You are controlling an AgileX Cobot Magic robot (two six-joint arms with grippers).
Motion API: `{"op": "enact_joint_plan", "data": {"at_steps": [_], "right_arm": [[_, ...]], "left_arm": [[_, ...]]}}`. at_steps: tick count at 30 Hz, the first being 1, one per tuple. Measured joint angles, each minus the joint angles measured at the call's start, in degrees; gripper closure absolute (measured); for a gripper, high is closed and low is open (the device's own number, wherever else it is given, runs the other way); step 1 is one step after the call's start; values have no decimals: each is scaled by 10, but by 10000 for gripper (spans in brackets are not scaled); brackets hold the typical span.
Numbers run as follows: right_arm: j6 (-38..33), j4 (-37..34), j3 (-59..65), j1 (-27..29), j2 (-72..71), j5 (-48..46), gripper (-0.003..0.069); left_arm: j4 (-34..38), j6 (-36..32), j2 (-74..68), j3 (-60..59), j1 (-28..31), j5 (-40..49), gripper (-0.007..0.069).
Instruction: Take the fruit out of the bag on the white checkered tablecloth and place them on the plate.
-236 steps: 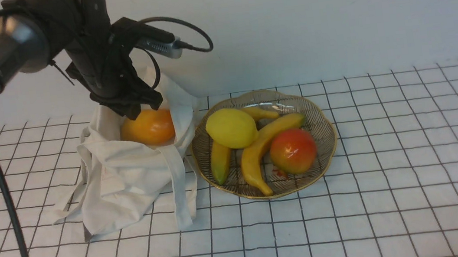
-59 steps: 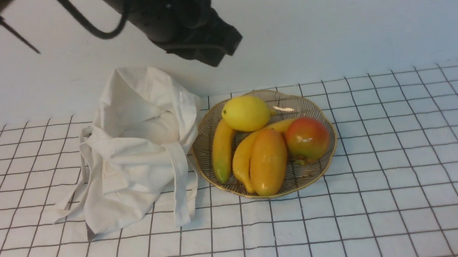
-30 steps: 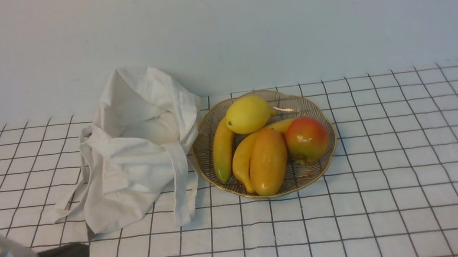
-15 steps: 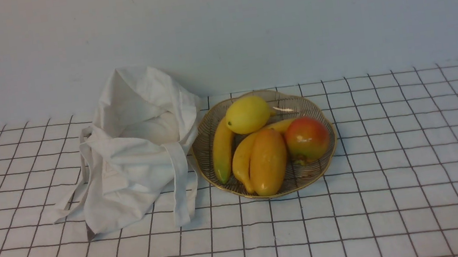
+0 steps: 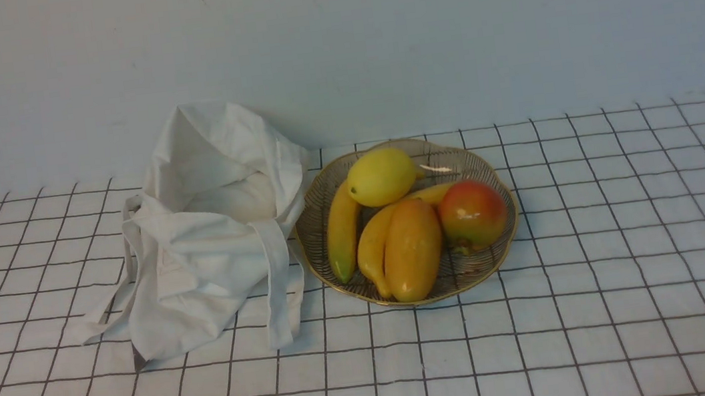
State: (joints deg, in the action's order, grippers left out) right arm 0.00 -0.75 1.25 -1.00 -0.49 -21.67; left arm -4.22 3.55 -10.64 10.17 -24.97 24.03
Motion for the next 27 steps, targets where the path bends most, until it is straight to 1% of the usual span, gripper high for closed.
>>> {"op": "enact_joint_plan", "data": {"at_steps": [2,4,5,6,11,13,18,23,27], "right_arm": [[0,0,0,0,0,0,675],[0,0,0,0,0,0,675],[0,0,0,0,0,0,675],[0,0,0,0,0,0,675],[0,0,0,0,0,0,675],[0,0,0,0,0,0,675],[0,0,0,0,0,0,675],[0,0,0,0,0,0,675],[0,1,0,0,0,0,675]], "left_arm": [[-6,10,26,0,44,5,632],[-6,11,33,0,63,7,632],[-5,12,44,-1,104,11,632],[-5,12,49,-2,124,11,632],[-4,7,65,-40,200,-13,632],[-4,4,80,-68,219,-27,632],[-4,3,111,-114,226,-34,632],[-4,3,112,-117,226,-33,632],[-4,3,112,-117,214,-28,632]]}}
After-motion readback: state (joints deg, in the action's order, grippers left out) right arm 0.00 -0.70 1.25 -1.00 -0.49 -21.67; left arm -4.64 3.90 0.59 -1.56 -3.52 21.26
